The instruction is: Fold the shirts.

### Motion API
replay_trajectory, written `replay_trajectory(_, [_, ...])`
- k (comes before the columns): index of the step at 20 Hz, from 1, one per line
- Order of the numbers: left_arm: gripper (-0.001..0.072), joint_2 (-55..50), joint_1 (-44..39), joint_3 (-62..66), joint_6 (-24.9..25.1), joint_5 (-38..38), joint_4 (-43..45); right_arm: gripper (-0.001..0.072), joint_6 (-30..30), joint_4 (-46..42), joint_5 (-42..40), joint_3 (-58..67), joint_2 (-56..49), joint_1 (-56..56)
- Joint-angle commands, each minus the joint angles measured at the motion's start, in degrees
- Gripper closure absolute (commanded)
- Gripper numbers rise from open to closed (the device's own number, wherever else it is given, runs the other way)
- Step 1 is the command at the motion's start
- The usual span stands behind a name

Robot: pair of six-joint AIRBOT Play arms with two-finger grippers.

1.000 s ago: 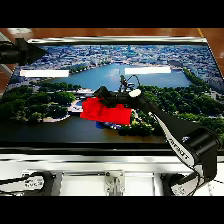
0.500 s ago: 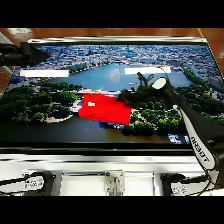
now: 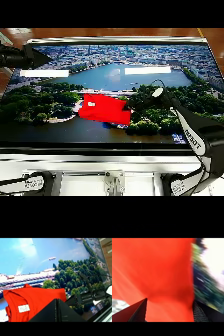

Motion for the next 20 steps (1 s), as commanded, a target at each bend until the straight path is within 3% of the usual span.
replay_trajectory(1, [0.0670, 0.0, -0.2, 0.0, -1.2, -0.6, -0.1, 0.0114, -4.0, 9.9, -1.9, -0.3, -2.8, -0.1])
replay_trajectory(2, [0.0669, 0.0, -0.2, 0.0, -2.8, -0.6, -0.9, 0.0402, -4.0, 10.2, -2.1, -0.3, -2.9, 0.1])
replay_trajectory(3, [0.0669, 0.0, -0.2, 0.0, -2.9, -0.6, -2.3, 0.0645, -4.1, 10.5, -2.4, -0.3, -2.8, 0.1])
replay_trajectory(6, [0.0670, 0.1, -0.2, 0.1, -2.9, -0.6, -5.7, 0.0655, -13.0, 13.9, -2.7, 1.3, -0.7, -2.5])
replay_trajectory(8, [0.0669, 0.2, -0.5, 0.1, -3.0, -0.7, -6.8, 0.0656, -15.7, 13.5, -2.9, 3.9, 2.6, -7.4])
replay_trajectory(13, [0.0669, 0.3, -3.4, 0.1, -2.9, -1.6, -13.9, 0.0655, -10.2, 7.6, -1.3, 9.2, 11.7, -28.4])
replay_trajectory(16, [0.0669, 0.5, -5.5, 0.1, -3.5, -1.6, -16.0, 0.0655, -8.9, 3.3, 4.7, 9.2, 14.6, -43.6])
replay_trajectory(20, [0.0669, 1.3, -6.3, 0.1, -3.6, -1.4, -19.3, 0.0655, -8.8, -12.7, 16.2, 9.2, 14.9, -59.8])
